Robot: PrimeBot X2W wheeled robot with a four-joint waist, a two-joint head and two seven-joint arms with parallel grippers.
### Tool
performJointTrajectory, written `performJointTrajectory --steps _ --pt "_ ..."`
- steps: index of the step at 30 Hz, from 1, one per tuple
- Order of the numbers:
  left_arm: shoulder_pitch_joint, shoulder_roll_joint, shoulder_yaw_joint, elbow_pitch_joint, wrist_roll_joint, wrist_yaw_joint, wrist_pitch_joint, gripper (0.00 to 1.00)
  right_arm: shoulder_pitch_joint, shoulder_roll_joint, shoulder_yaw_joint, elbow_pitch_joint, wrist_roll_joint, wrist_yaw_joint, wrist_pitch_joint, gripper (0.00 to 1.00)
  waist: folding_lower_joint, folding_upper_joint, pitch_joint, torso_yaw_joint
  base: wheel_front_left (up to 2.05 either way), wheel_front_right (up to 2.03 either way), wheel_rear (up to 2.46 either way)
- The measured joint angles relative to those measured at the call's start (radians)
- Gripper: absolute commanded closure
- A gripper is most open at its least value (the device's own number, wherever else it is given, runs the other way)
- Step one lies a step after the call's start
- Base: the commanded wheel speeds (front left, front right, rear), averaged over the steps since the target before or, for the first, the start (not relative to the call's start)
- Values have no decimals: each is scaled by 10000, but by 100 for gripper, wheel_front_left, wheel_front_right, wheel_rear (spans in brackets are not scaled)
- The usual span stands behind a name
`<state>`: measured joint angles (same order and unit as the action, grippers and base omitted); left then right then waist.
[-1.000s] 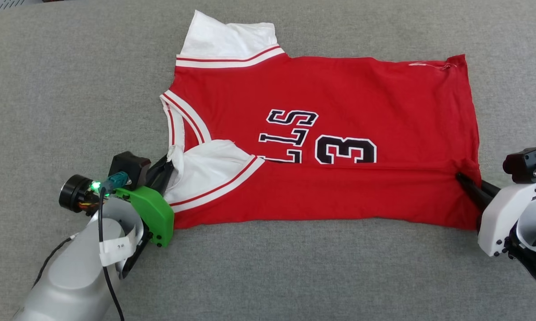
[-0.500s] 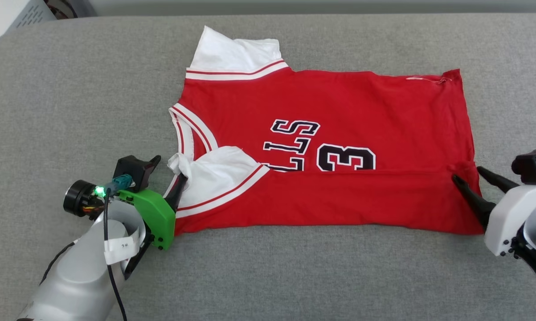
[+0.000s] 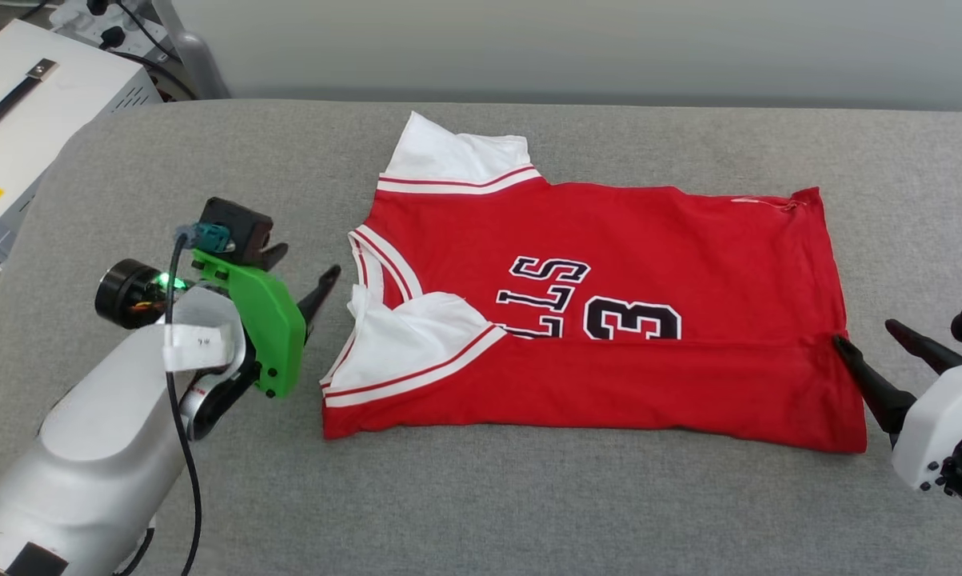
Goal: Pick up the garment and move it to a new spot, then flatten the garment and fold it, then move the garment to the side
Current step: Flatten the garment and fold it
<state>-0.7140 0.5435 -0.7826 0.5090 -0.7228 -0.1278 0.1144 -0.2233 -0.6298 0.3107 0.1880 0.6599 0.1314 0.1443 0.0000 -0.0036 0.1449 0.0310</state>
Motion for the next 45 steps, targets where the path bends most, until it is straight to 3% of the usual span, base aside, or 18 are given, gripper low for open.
performJointTrajectory --steps 6,7,11,15,29,30,31,32,39,45 --pt "-246 606 -598 -1175 -1900 0 3256 0 219 330 -222 -454 -155 0 585 0 0 0 -55 -3 0 0 0" --pt "-311 732 -848 -1404 -2472 0 4328 0 293 378 -286 -571 -173 0 794 0 0 0 -33 -28 0 0 0" --pt "-313 869 -1037 -1354 -3141 0 5524 0 369 497 -393 -721 -228 0 1085 0 0 0 49 -103 0 0 0" --pt "-308 828 -1315 -1041 -3164 0 5921 0 369 575 -414 -828 -236 0 1287 0 0 0 152 -205 0 0 0" --pt "-159 121 -1845 980 -3267 0 5682 0 165 696 -205 -855 -236 0 1595 0 0 0 630 -594 0 0 0" --pt "-173 123 -1939 961 -3273 0 5664 20 105 673 -199 -861 -236 0 1597 0 0 0 629 -607 0 0 0" --pt "-198 128 -2042 943 -3273 0 5624 84 51 625 -196 -869 -240 0 1603 0 0 0 615 -609 0 0 0" --pt "-212 138 -2121 930 -3277 0 5580 100 -4 573 -192 -872 -245 0 1611 0 0 0 597 -606 0 0 0" --pt "-241 332 -2721 382 -3390 0 4890 100 -573 -424 -15 -1145 -236 0 2830 0 0 0 343 -533 0 0 0" --pt "-280 665 -2997 -128 -3427 0 4222 100 -1105 -1298 65 -1369 686 0 5392 0 0 0 196 -402 0 0 0"
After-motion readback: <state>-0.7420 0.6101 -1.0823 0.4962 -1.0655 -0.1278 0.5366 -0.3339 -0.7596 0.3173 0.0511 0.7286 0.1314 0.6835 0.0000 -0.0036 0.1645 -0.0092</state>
